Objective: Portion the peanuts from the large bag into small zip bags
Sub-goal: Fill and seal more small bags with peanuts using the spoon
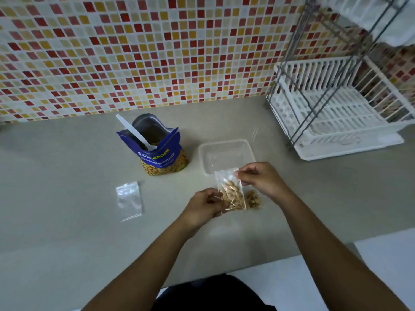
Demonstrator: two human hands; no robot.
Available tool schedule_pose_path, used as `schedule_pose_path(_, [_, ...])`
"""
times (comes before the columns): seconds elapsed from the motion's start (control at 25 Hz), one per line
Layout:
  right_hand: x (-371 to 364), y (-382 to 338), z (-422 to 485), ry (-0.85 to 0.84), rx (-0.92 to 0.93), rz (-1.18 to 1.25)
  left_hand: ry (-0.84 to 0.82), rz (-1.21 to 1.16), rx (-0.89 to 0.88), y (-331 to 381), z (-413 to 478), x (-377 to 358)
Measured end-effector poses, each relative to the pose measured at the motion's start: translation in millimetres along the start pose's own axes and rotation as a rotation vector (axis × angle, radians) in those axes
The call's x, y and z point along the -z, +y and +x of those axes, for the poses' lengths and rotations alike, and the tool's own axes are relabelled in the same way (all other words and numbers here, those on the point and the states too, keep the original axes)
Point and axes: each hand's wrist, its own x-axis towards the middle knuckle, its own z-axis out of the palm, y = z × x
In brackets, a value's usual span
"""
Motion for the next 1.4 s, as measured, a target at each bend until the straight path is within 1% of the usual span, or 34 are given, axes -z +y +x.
schedule_pose_path(0.08, [-3.0,24.8,7.1,0.04,-0.016,-0.169,0.106,0.061,0.057,-18.2,10.0,-11.8])
schedule_pose_path(0.2, [-15.0,48.2,14.8,0.126,-0.005,-0.39,0.281,0.225,0.061,-29.7,24.0,-26.4])
schedule_pose_path(0.32, [-25.5,59.2,20.7,0.187,-0.053,-0.579,0.353,0.461,0.01,-32.9,31.0,-35.6])
schedule_pose_path(0.4, [-29.7,62.0,23.8,0.214,-0.059,-0.676,0.393,0.511,-0.012,-35.5,34.5,-39.0])
schedule_pose_path(0.52, [-33.4,64.4,27.5,0.245,-0.041,-0.72,0.454,0.549,-0.041,-41.1,37.9,-41.5])
schedule_pose_path(0.64, [-35.5,66.5,31.0,0.264,-0.022,-0.747,0.472,0.592,-0.083,-44.1,40.1,-41.2])
schedule_pose_path(0.76, [-35.3,70.1,29.3,0.315,0.005,-0.682,0.499,0.606,-0.111,-44.7,36.6,-39.5])
schedule_pose_path(0.84, [-35.1,70.5,26.0,0.373,0.061,-0.6,0.521,0.572,-0.123,-44.1,31.0,-32.7])
schedule_pose_path(0.92, [-40.6,64.6,20.0,0.389,0.139,-0.547,0.544,0.517,-0.139,-43.1,21.8,-17.3])
schedule_pose_path(1.04, [-69.1,47.0,7.6,0.28,0.322,-0.54,0.653,0.496,-0.156,-41.9,3.8,22.0])
schedule_pose_path(1.12, [-103.7,34.3,2.1,0.153,0.438,-0.552,0.768,0.47,-0.119,-42.4,-5.5,54.1])
schedule_pose_path(1.24, [-163.4,25.0,3.3,-0.054,0.541,-0.533,0.903,0.49,-0.049,-46.4,-11.0,101.9])
schedule_pose_path(1.32, [-198.3,26.0,7.6,-0.088,0.576,-0.59,0.968,0.558,0.015,-51.0,-13.0,132.0])
schedule_pose_path(1.4, [-221.0,32.4,11.3,-0.077,0.539,-0.724,0.981,0.654,0.107,-57.1,-16.1,152.8])
